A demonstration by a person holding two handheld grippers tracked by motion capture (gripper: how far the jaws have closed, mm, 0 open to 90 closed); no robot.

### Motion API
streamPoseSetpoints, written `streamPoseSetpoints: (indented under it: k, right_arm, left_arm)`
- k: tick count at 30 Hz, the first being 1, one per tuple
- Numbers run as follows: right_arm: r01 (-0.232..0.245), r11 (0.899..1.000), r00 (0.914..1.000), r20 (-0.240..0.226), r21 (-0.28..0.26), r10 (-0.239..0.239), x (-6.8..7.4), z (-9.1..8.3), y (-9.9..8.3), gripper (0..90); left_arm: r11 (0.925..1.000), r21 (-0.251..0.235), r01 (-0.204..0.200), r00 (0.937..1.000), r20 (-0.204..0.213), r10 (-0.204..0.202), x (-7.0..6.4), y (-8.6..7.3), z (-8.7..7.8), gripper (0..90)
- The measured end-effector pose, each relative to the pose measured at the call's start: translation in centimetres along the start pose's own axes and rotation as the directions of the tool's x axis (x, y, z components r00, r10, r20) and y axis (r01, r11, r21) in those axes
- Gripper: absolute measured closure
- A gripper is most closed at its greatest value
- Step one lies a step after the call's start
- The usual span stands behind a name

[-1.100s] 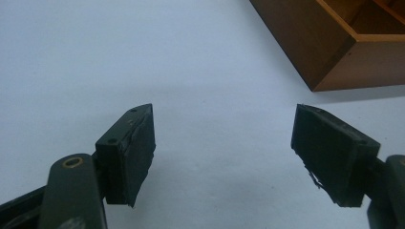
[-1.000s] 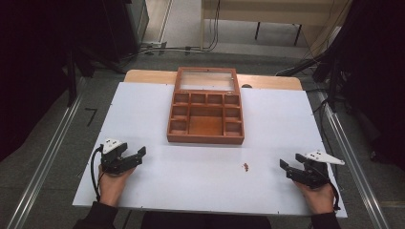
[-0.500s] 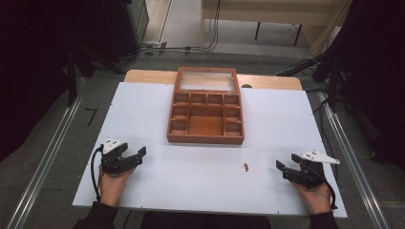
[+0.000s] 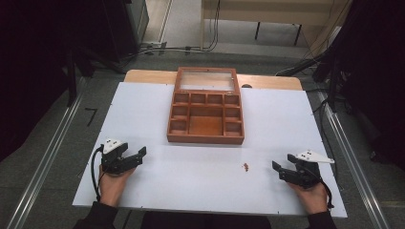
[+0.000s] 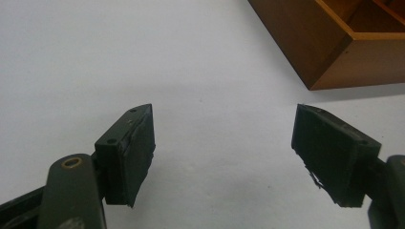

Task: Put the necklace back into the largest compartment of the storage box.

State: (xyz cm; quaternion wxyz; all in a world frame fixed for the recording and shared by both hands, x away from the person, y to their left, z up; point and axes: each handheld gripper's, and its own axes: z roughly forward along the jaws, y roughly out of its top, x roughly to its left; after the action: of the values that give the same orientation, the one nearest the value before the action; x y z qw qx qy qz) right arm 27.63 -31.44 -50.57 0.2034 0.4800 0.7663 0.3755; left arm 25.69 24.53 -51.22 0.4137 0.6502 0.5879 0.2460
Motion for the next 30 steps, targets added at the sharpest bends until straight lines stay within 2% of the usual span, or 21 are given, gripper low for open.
streamPoseSetpoints:
  k: [7, 30]
  right_arm:
    - [0.017, 1.0, 0.9998, -0.011, 0.002, -0.017, 0.5, 0.3, 0.1, 27.2]
    - [0.023, 1.0, 0.9987, -0.046, 0.007, -0.023, 1.4, 1.0, 0.5, 27.5]
  left_arm:
    - [1.0, -0.002, -0.001, 1.0, 0.006, 0.001, -0.1, 0.0, 0.0, 23.2]
    - [1.0, -0.009, 0.001, 1.0, 0.001, -0.001, -0.1, 0.0, -0.1, 23.2]
